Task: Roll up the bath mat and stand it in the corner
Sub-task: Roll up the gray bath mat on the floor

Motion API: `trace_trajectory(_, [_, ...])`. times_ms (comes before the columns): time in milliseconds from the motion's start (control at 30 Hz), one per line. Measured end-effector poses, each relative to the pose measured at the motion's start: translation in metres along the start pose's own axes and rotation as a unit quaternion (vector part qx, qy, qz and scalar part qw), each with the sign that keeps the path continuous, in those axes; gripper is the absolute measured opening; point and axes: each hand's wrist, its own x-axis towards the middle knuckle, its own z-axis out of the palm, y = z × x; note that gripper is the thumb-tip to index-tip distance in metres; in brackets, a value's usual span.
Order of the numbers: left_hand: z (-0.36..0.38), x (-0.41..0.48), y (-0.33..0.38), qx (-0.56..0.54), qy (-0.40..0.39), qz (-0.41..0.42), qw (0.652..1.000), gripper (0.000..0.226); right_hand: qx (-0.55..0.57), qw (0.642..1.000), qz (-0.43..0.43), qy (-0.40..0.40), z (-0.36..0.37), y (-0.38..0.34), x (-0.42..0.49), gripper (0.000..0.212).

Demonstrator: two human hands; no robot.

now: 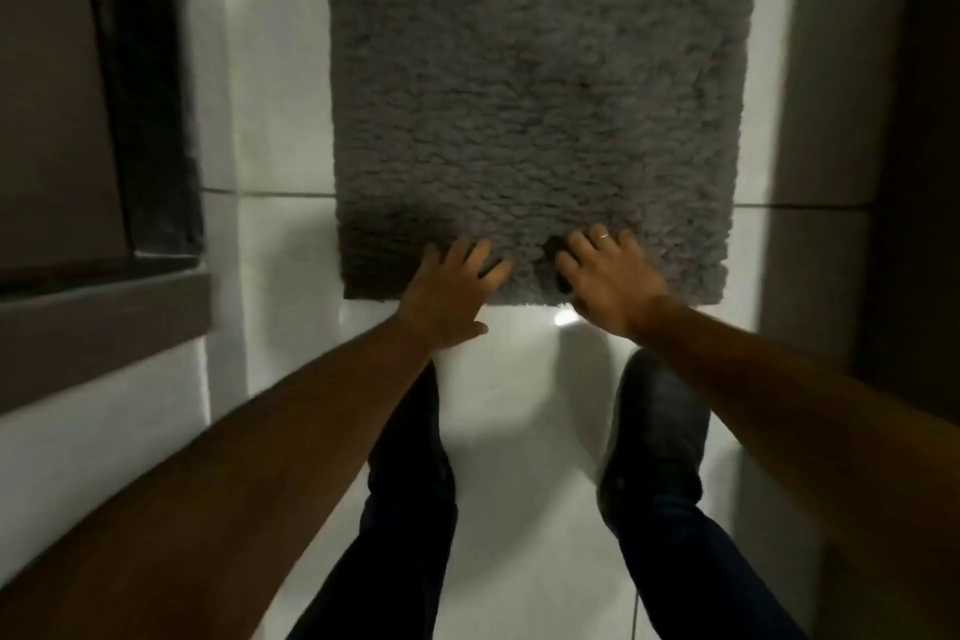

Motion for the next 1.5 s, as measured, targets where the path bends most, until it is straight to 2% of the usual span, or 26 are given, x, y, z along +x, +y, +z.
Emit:
trace_trajectory(100, [0.015, 0.011, -0.006, 0.033, -0.025, -0.027, 0.999, 0.101, -0.040, 0.999, 0.016, 0.002, 0.021, 0.006, 0.001, 0.047])
trace_trajectory(200, [0.024, 0.020, -0.013, 0.085, 0.042, -0.002, 0.996, 0.078, -0.072, 0.997, 0.007, 0.012, 0.039, 0.007, 0.001, 0.047])
trace_trajectory(267, [0.020, 0.026, -0.018, 0.136, 0.069, 0.042, 0.987, 0.071, -0.084, 0.996, 0.002, 0.032, 0.039, 0.010, 0.003, 0.045])
trace_trajectory(400, [0.004, 0.024, -0.016, 0.171, 0.032, 0.061, 0.983, 0.066, -0.095, 0.995, -0.020, 0.034, 0.031, 0.014, 0.001, 0.048])
trace_trajectory(500, [-0.006, 0.026, -0.020, 0.130, 0.047, 0.064, 0.988, 0.046, -0.075, 0.997, -0.023, 0.024, 0.023, 0.015, -0.003, 0.044])
trace_trajectory(600, [-0.016, 0.034, -0.036, 0.021, 0.102, 0.079, 0.991, 0.025, 0.008, 1.000, -0.007, 0.025, 0.019, 0.026, -0.001, 0.035])
trace_trajectory(700, [-0.018, 0.038, -0.043, -0.031, 0.163, 0.019, 0.986, 0.011, 0.070, 0.994, 0.055, 0.065, 0.015, 0.041, 0.004, 0.028])
trace_trajectory(800, [-0.015, 0.044, -0.043, 0.003, 0.181, -0.056, 0.982, 0.015, 0.048, 0.992, 0.083, 0.084, 0.010, 0.046, 0.017, 0.027])
trace_trajectory(900, [-0.013, 0.050, -0.043, 0.003, 0.177, -0.103, 0.979, 0.006, 0.048, 0.994, 0.074, 0.071, 0.006, 0.046, 0.028, 0.028])
trace_trajectory(1000, [-0.011, 0.054, -0.042, -0.012, 0.167, -0.136, 0.976, 0.005, 0.049, 0.993, 0.052, 0.092, 0.010, 0.048, 0.026, 0.027])
trace_trajectory(1133, [-0.015, 0.060, -0.043, -0.005, 0.175, -0.150, 0.973, 0.009, 0.015, 0.994, 0.032, 0.102, 0.018, 0.049, 0.018, 0.041])
trace_trajectory(1267, [-0.015, 0.053, -0.033, -0.031, 0.210, -0.116, 0.970, 0.014, 0.027, 0.993, 0.039, 0.109, 0.018, 0.048, 0.021, 0.038])
trace_trajectory(1400, [-0.008, 0.042, -0.034, 0.035, 0.155, -0.070, 0.985, 0.050, 0.069, 0.988, 0.040, 0.131, 0.017, 0.054, 0.023, 0.035])
trace_trajectory(1500, [-0.012, 0.047, -0.039, 0.019, 0.168, -0.079, 0.982, 0.039, 0.140, 0.977, 0.042, 0.154, 0.014, 0.061, 0.027, 0.030])
